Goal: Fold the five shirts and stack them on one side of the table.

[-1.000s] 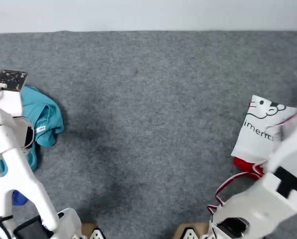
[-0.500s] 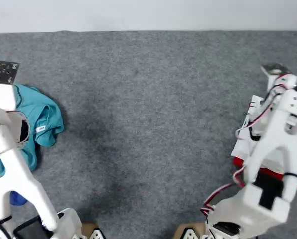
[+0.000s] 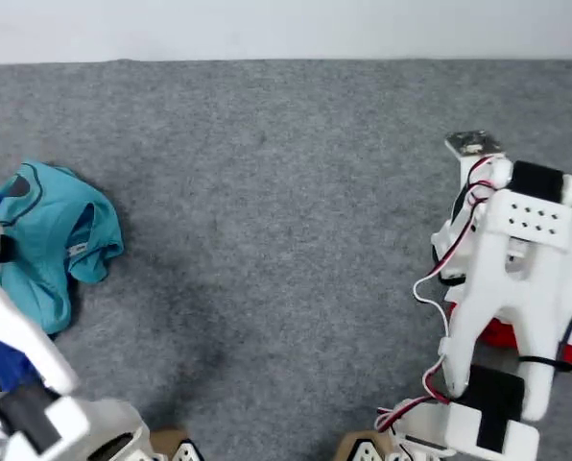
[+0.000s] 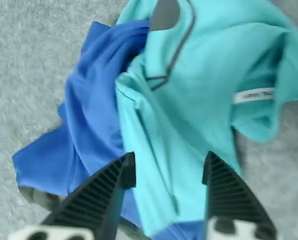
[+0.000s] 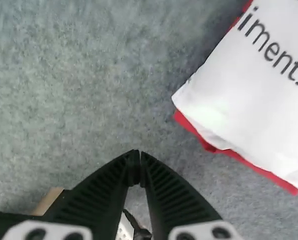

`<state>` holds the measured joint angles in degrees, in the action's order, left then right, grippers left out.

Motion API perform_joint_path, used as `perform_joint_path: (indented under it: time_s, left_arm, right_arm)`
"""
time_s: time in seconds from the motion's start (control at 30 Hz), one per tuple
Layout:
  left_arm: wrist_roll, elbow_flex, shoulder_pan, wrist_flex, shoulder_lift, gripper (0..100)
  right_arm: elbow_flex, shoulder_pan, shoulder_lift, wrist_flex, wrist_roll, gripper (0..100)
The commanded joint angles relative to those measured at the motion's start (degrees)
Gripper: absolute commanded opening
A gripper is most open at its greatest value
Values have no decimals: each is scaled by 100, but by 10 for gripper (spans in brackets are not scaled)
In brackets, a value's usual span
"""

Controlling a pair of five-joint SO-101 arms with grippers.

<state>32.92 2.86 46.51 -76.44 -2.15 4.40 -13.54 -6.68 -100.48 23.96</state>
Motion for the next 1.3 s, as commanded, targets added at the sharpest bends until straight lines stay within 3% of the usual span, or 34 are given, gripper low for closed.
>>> perform_joint_path:
  time_s: [0.0,0.2,0.3,0.4,0.6,0.83,1.07,1.27]
  left_arm:
    - [70,-462,114,387,422,225]
    - [44,-620,97,756,1424,220]
    - [-26,-637,70,782,1459,135]
    - [-35,-787,9,615,1090,0]
    - [-44,-1191,-571,-176,-396,4]
    - [-70,-1297,-2136,-229,-1978,5]
    - [-1653,-1297,-4246,325,-2207,6]
    - [-1873,-1297,-5899,598,-2233,6]
  right_arm:
    - [0,48,-277,-233,-79,9]
    - [0,48,-286,-233,-79,9]
    - [0,40,-286,-242,-79,9]
    - [0,40,-286,-242,-114,9]
    - [-9,48,-295,-242,-316,9]
    - [-9,22,-303,-242,-316,9]
    - [0,22,-796,-251,-316,9]
    - [334,40,-1218,-251,-299,9]
